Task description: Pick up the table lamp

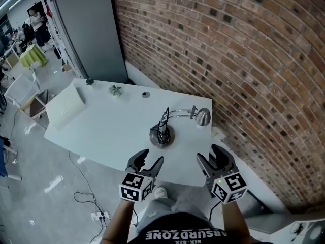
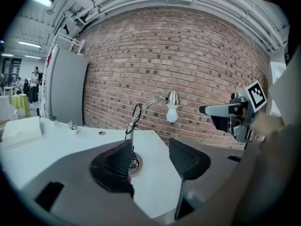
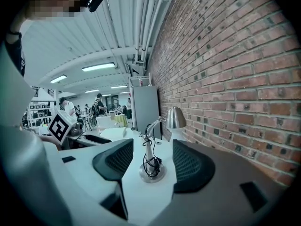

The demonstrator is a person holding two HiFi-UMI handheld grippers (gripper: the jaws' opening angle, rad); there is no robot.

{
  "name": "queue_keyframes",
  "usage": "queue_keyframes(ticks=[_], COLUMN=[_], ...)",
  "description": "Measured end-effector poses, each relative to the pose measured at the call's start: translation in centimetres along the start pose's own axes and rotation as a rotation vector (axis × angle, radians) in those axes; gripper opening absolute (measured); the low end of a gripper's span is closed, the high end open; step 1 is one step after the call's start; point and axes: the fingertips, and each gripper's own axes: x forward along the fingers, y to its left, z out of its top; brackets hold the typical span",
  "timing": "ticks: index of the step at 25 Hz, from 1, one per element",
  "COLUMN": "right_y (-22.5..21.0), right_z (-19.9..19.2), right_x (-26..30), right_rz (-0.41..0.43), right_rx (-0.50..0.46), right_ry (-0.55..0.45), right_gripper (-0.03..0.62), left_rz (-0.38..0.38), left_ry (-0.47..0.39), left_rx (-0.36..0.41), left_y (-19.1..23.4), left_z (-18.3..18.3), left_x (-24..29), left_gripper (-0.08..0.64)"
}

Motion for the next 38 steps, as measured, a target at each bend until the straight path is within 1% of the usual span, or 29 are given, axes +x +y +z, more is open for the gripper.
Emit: queue_keyframes(ticks=[4, 10, 15, 21, 30, 38], right_y=[-0.2, -1.2, -1.9, -4.1, -5.4, -6.1], right_z=[0.4, 1.1, 2.3, 3.7, 4.7, 5.1], right_x=[1.2, 2.3, 3.4, 4.6, 7.1, 9.5], right_rz=[-0.017, -0.034, -0.02, -0.02, 0.04, 0.093], right_rx=[0.0, -0.008, -0.045, -0.065, -0.106, -0.121], right_ry=[-0.017, -0.015, -0.021, -0.03, 0.008, 0.021], right_gripper=[0.241, 0.241, 0.242, 0.252, 0.285, 0.299], left_rz=[-0.014, -0.031, -0.026, -0.012, 0.027, 0.055], left_ry=[0.016, 0.035, 0.035, 0.035, 0.054, 0.085], left_rx=[-0.007, -0.024, -0.038, -0.041, -0.054, -0.07], left_y=[1.2, 1.9, 2.8, 3.5, 5.0, 6.0], left_z=[-0.6, -1.3, -1.1, -0.4, -0.3, -0.9], left_x=[0.9, 2.3, 3.6, 5.7, 8.4, 10.1], left_gripper=[0.229, 0.229, 0.229, 0.229, 0.229, 0.229])
